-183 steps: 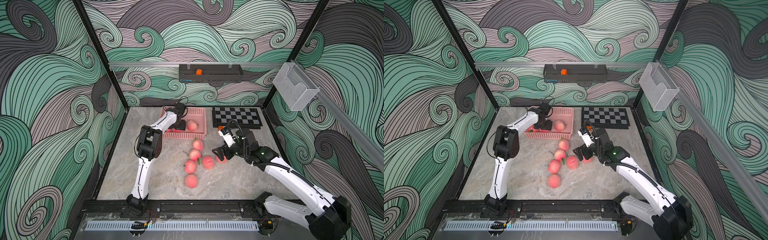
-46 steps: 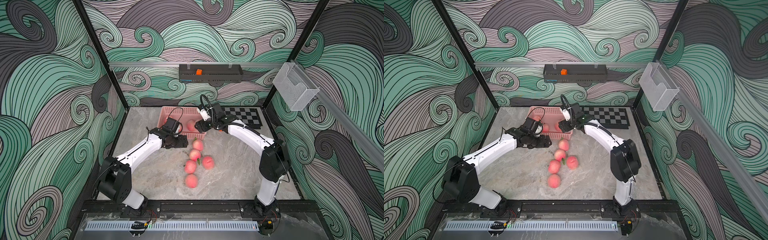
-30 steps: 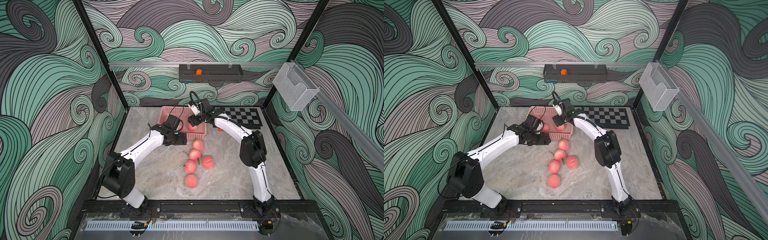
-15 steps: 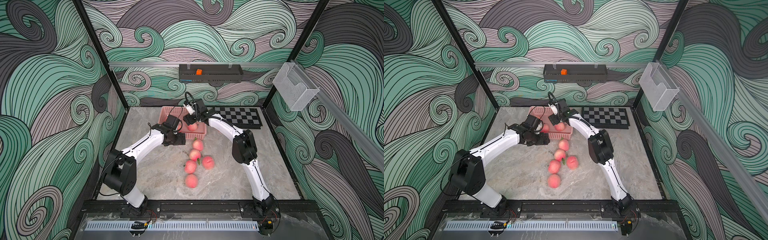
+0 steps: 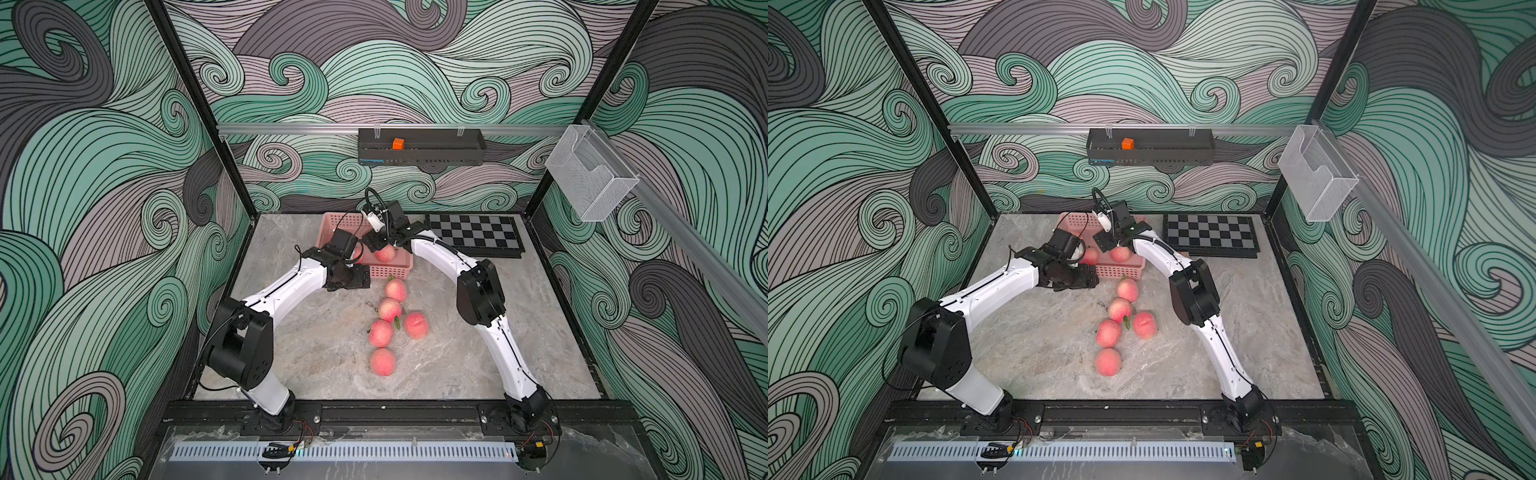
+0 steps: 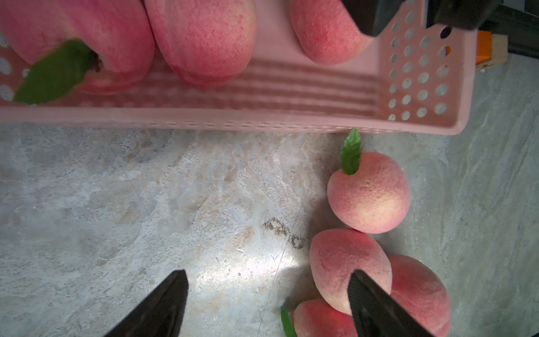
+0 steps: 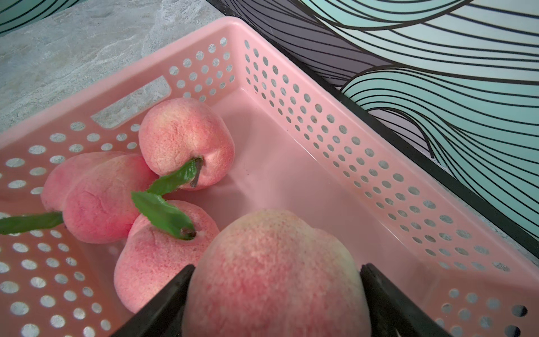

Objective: Put the peaches into the basket
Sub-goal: Place the peach in the basket.

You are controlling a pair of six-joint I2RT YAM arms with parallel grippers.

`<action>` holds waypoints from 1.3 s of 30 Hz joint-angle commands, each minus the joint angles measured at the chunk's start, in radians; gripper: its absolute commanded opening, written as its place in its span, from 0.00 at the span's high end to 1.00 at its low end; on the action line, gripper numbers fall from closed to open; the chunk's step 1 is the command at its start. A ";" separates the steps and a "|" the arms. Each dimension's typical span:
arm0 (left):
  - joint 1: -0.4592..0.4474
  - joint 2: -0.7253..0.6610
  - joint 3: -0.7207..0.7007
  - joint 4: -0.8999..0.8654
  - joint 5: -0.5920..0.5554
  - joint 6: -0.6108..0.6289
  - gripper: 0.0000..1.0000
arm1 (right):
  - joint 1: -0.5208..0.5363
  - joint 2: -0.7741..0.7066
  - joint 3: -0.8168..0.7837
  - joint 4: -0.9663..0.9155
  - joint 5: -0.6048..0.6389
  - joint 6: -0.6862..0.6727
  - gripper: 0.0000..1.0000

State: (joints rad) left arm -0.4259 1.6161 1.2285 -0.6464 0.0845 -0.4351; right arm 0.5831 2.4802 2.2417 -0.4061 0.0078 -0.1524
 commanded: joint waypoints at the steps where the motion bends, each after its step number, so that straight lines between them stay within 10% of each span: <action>1: 0.009 0.019 -0.001 0.022 0.024 -0.007 0.13 | -0.005 0.049 0.027 -0.015 -0.026 -0.032 0.14; 24: 0.026 0.011 -0.016 0.047 0.050 -0.019 0.13 | -0.005 0.115 0.125 -0.073 -0.026 -0.030 0.08; 39: -0.013 -0.129 -0.137 0.013 0.058 -0.010 0.13 | -0.004 -0.175 -0.096 -0.068 -0.048 -0.052 0.02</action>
State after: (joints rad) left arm -0.4179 1.5333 1.1107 -0.6102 0.1326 -0.4458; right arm 0.5819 2.4187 2.1811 -0.4839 -0.0147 -0.1741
